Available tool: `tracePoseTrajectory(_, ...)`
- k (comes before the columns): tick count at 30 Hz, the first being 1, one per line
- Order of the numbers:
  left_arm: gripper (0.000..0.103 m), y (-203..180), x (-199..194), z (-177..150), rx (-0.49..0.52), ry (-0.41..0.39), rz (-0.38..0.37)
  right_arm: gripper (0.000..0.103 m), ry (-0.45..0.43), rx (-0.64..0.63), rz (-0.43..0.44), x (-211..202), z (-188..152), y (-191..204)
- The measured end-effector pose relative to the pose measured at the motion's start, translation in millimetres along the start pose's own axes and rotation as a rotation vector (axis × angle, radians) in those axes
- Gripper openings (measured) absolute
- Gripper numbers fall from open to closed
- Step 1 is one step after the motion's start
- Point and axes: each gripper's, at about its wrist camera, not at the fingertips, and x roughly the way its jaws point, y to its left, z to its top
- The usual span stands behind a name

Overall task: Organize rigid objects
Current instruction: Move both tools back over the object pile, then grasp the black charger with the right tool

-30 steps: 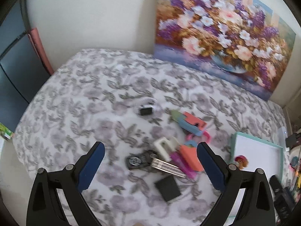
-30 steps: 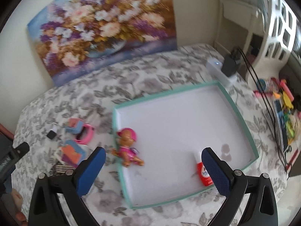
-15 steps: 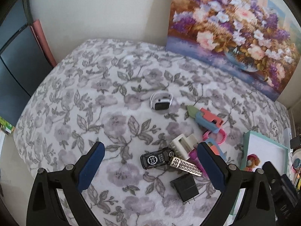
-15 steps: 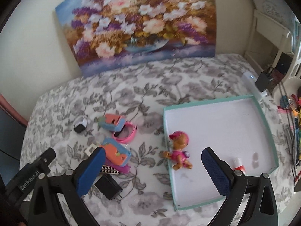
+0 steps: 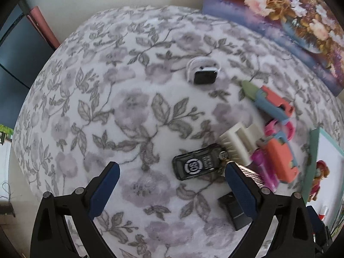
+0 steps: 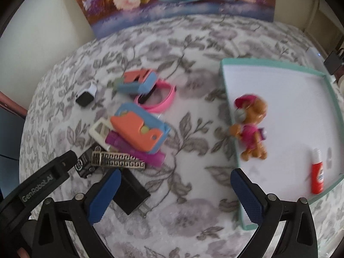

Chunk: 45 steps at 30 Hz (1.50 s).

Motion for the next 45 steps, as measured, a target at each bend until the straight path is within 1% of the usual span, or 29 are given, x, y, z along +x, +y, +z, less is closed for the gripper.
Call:
tracePoseTrajectory(7,0.098,30.2,3.3,2.9,-0.085,-0.002,0.021,0.103,0.041,-0.056,0.017,16.4,-7.7,21.3)
tracePoseTrajectory(10,0.098,39.3,4.6,4.1,-0.108,0.001,0.014,0.103,0.048,-0.080,0.018,21.6,-9.9,30.0)
tracePoseTrajectory(13,0.098,44.2,1.9,5.0,-0.129,-0.011,0.011,0.103,0.052,-0.106,0.025,26.7,-11.9,39.4)
tracePoseTrajectory(18,0.098,45.7,0.8,6.3,-0.138,-0.023,0.012,0.103,0.069,-0.135,0.022,38.2,-16.4,50.4)
tracePoseTrajectory(25,0.098,42.1,3.7,6.1,-0.131,-0.014,0.004,0.103,0.079,-0.206,-0.033,56.9,-25.5,65.9)
tracePoseTrajectory(28,0.098,42.1,3.6,6.3,-0.135,-0.016,0.005,0.103,0.061,-0.247,-0.074,60.4,-29.1,71.6)
tracePoseTrajectory(32,0.098,44.7,4.1,6.6,-0.139,-0.017,0.004,0.101,0.043,-0.233,-0.086,60.6,-27.5,69.1)
tracePoseTrajectory(34,0.098,44.4,5.2,6.7,-0.138,-0.014,0.004,0.099,0.040,-0.216,-0.080,59.2,-25.0,65.4)
tracePoseTrajectory(37,0.098,42.9,7.1,6.1,-0.139,-0.008,-0.004,0.092,0.026,-0.194,-0.085,55.3,-20.7,58.6)
tracePoseTrajectory(39,0.098,41.9,8.3,6.0,-0.138,-0.004,-0.007,0.085,0.027,-0.182,-0.086,53.9,-18.9,54.7)
tracePoseTrajectory(40,0.098,41.1,9.3,6.0,-0.137,-0.001,-0.010,0.084,0.031,-0.174,-0.083,53.2,-18.1,51.8)
tracePoseTrajectory(42,0.098,39.6,10.7,5.7,-0.136,0.005,-0.017,0.075,0.037,-0.166,-0.088,50.5,-18.0,46.3)
tracePoseTrajectory(45,0.098,37.2,11.8,5.5,-0.133,0.010,-0.026,0.067,0.046,-0.151,-0.078,47.8,-17.0,40.6)
